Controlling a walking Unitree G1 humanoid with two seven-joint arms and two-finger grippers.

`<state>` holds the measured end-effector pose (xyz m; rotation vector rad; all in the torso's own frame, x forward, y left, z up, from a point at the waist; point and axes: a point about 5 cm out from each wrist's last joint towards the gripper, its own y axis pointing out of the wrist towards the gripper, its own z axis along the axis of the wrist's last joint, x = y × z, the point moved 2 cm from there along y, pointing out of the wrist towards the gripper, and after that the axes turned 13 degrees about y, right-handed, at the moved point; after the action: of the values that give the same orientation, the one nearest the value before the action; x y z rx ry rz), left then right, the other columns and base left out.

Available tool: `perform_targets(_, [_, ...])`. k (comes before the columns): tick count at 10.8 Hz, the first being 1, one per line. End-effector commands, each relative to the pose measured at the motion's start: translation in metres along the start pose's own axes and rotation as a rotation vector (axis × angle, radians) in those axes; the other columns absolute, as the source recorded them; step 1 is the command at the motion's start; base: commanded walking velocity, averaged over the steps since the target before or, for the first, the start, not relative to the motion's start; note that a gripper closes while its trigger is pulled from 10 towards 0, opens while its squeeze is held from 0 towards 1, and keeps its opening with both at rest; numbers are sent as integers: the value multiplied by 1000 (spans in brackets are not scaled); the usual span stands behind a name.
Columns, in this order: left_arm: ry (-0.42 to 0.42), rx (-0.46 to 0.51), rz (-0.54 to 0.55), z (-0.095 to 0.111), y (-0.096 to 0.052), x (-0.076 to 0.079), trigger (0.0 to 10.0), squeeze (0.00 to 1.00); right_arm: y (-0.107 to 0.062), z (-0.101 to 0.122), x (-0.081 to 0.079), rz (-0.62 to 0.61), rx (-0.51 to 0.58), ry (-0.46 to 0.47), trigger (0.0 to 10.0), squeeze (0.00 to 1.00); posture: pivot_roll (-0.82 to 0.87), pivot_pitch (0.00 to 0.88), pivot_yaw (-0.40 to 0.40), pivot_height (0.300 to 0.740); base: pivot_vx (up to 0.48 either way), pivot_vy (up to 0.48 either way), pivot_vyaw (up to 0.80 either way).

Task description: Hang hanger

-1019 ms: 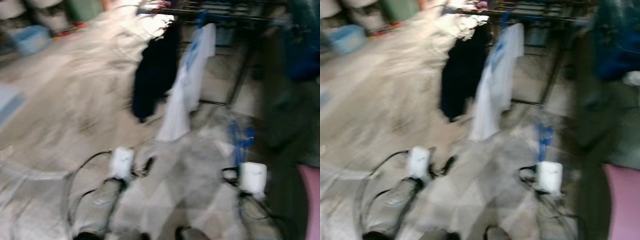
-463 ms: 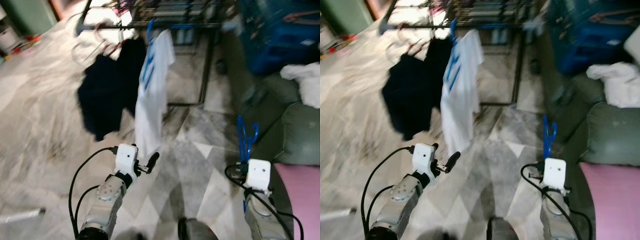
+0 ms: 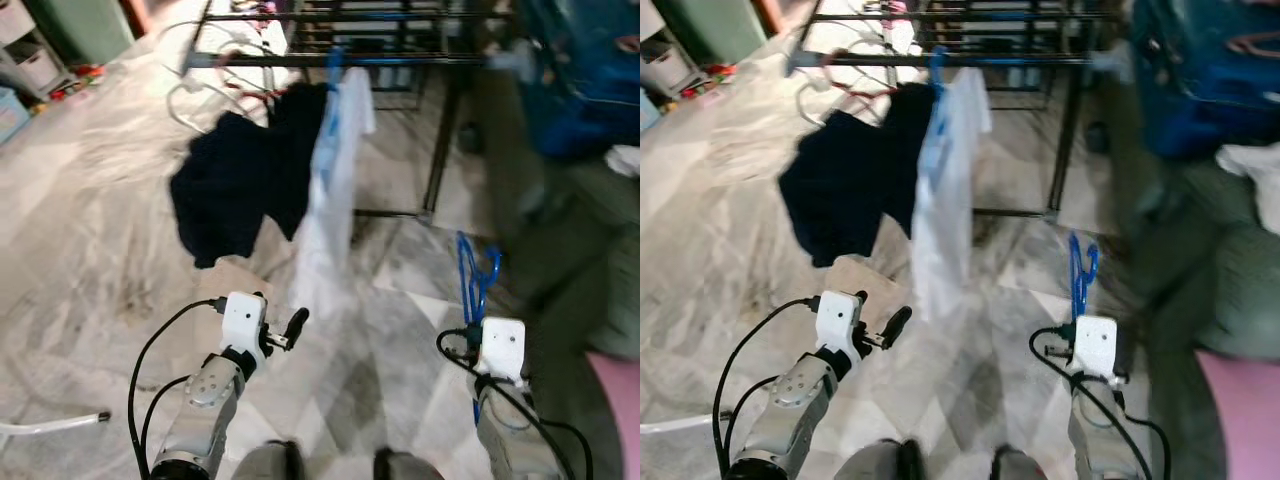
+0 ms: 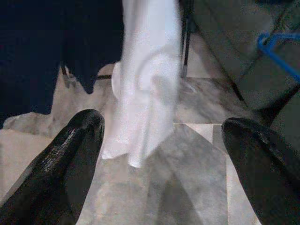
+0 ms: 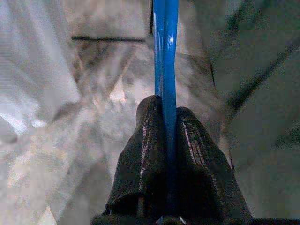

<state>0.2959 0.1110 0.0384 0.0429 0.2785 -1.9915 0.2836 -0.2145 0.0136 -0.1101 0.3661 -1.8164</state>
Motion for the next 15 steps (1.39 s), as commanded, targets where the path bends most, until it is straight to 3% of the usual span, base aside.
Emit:
perform_targets(1, [0,-20,16,-6,-6,-5,10000,0,-3,-6,-2,0,-13,6,10000,0,-188,217,75,740,277,394,0])
perform_targets(3, [-13,-21,7,-6,-7,-2,10000,0,-1,-4,-4,9,-3,-5,10000,0,-187,219,74,740,309,366,0])
perform_targets(9, [-49,47,-48,5,-6,8,10000,0,0,-2,-2,-3,9,-15,10000,0,-195,224,73,740,54,0,0])
perform_targets(12, [-49,56,-60,7,-8,10,10000,0,4,12,1,7,66,-70,10000,0,-197,225,71,740,401,0,0])
perform_targets(15, [-21,125,-70,29,-6,8,10000,0,3,41,-7,47,195,-116,10000,0,-196,220,70,740,418,0,0])
